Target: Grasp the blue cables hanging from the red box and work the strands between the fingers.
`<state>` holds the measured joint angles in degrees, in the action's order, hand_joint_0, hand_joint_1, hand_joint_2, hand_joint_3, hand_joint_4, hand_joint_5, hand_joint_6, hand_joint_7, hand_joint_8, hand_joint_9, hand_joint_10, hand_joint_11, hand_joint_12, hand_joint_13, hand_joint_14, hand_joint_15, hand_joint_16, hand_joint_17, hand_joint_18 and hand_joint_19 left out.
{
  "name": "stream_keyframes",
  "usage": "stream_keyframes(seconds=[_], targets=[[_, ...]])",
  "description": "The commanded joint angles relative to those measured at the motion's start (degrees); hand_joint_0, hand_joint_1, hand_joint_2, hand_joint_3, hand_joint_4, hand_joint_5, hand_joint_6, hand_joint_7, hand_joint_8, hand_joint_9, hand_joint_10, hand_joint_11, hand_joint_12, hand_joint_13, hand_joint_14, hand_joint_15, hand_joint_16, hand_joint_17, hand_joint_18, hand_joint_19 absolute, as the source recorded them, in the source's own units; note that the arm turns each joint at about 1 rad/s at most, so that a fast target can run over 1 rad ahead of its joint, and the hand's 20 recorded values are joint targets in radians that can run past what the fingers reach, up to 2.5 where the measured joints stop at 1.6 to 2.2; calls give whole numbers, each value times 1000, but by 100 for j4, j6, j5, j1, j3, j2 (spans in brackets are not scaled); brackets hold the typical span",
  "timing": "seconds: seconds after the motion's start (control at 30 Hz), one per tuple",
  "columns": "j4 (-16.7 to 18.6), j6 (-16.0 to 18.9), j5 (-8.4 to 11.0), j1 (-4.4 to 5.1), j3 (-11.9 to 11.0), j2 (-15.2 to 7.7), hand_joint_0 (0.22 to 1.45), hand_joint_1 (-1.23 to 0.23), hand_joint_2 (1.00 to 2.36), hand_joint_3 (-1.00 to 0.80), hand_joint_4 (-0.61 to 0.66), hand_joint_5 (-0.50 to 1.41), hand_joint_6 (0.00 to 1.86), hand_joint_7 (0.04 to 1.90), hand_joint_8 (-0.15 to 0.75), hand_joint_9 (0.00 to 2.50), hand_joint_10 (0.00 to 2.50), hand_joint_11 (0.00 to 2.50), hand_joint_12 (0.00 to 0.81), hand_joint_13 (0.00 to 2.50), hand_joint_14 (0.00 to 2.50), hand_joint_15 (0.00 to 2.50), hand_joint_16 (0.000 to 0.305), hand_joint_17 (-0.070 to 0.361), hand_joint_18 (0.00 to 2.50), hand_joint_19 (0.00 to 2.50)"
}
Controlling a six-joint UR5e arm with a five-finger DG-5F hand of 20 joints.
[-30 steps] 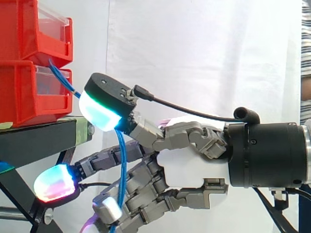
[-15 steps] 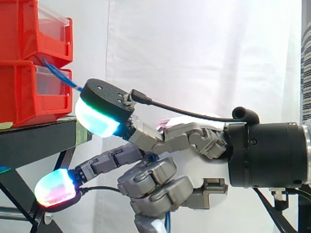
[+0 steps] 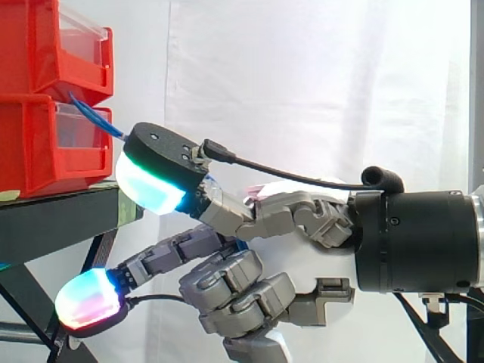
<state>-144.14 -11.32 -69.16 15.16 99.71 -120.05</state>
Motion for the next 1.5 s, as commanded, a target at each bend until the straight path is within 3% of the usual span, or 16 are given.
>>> stream_keyframes(seconds=[0.0,0.13,0.17,0.2,0.4,0.43,0.57,0.73,0.97,1.47], targets=[[0,-11,-1,5,-4,8,723,-432,1000,-1000,359,-15,8,749,424,889,2500,2122,551,1273,2500,1499,79,177,1734,963],[0,-11,-1,13,-4,-1,713,-433,1000,-1000,370,5,8,751,460,985,2500,2414,614,1415,2500,1574,83,186,1917,874],[0,-11,-1,13,-4,-1,709,-433,1000,-1000,373,4,9,752,466,990,2500,2468,626,1449,2500,1590,250,188,1948,812],[0,-11,-1,13,-4,8,705,-434,1000,-1000,375,3,8,753,474,992,2500,2485,633,1472,2500,1593,255,191,1980,796],[0,-11,-1,13,-4,-1,676,-435,1000,-1000,394,-14,8,759,510,1046,2500,2500,690,1767,2500,1605,270,202,2364,680],[0,-11,-1,13,-4,-1,672,-432,1000,-1000,405,-1,8,757,528,1169,2500,2500,690,1879,2500,1636,268,201,2490,665],[0,-11,-1,13,-4,-1,663,-421,1000,-1000,398,-8,9,766,551,1591,2500,2500,705,2064,2500,1720,258,194,2500,710],[0,-11,-19,13,-4,-1,654,-422,1000,-1000,350,-110,8,777,550,1803,2500,2500,718,2148,2500,1793,257,193,2500,753],[0,-11,-19,13,-4,8,653,-422,1000,-1000,362,-95,9,824,563,1916,2500,2500,717,2164,2500,1811,254,190,2500,797],[-17,-20,-10,13,-4,-1,653,-421,1000,-1000,361,-96,10,813,561,1915,2500,2500,712,2159,2500,1815,260,195,2500,786]])
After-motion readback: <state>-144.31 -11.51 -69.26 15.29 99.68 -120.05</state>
